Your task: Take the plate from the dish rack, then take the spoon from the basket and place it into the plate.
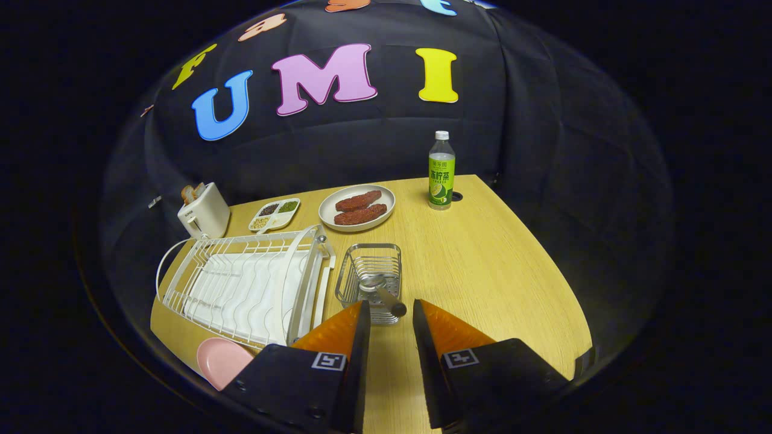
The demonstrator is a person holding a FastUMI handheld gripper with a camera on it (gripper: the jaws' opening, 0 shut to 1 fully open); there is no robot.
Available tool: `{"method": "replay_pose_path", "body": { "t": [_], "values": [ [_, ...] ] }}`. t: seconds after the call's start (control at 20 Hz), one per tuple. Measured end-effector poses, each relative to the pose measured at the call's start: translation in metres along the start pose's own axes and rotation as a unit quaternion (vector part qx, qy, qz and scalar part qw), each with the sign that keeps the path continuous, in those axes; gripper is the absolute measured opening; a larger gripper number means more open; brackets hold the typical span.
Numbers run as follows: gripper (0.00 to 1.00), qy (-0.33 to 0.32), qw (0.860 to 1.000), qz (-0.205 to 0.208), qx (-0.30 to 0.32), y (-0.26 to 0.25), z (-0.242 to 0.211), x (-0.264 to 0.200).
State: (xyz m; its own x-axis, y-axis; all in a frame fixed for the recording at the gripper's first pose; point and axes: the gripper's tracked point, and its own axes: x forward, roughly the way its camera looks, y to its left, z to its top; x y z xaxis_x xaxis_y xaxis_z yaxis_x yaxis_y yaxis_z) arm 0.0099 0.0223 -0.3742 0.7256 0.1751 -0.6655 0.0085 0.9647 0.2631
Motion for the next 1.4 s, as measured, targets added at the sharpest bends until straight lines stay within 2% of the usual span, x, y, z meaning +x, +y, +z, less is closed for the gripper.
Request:
{"method": "replay_pose_path", "body": {
  "t": [0.2, 0.35, 0.45, 0.55, 0.75, 0.9, 1.2, 1.4],
  "values": [
    [0.44, 0.004, 1.000, 0.022, -0.012, 0.012, 0.000, 0.020],
    [0.31, 0.005, 0.999, 0.028, -0.033, 0.017, -0.003, 0.027],
    [0.33, 0.001, 0.998, 0.015, -0.053, 0.012, -0.006, 0.034],
    [0.20, -0.005, 0.998, 0.010, -0.058, 0.013, -0.004, 0.033],
    [0.12, -0.007, 0.998, 0.010, -0.061, 0.016, -0.004, 0.033],
    [0.11, -0.008, 0.999, 0.004, -0.040, 0.013, 0.004, 0.031],
    [0.11, -0.037, 0.998, -0.007, -0.046, 0.007, 0.043, 0.018],
    [0.11, -0.048, 0.998, 0.001, -0.049, 0.017, 0.061, 0.001]
  ]
}}
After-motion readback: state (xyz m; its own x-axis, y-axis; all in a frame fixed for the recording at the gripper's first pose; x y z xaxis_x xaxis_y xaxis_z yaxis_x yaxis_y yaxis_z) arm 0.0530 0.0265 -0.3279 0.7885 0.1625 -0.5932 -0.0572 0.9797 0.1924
